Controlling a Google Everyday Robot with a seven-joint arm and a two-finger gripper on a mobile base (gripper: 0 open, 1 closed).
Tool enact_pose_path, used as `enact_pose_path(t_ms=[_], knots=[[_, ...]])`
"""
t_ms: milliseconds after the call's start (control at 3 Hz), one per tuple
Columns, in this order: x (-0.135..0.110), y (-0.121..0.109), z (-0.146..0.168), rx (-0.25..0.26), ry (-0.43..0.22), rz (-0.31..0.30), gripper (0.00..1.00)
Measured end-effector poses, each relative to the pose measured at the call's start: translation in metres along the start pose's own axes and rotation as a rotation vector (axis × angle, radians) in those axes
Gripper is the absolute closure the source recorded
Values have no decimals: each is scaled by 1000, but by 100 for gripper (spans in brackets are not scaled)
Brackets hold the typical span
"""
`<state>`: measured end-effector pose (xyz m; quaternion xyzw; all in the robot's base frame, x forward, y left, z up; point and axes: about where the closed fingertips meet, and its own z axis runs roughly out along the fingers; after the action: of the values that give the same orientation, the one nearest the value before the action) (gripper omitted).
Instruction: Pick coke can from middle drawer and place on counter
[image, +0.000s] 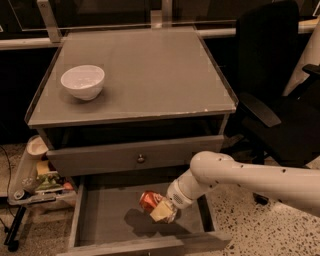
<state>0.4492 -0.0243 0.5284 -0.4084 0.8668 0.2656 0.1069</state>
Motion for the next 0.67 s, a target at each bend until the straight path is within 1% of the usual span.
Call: enact_pose_path(t_ms=[333,667], knots=[[0,0,0,0,0,0,100],[-4,5,-19,10,3,4,100]])
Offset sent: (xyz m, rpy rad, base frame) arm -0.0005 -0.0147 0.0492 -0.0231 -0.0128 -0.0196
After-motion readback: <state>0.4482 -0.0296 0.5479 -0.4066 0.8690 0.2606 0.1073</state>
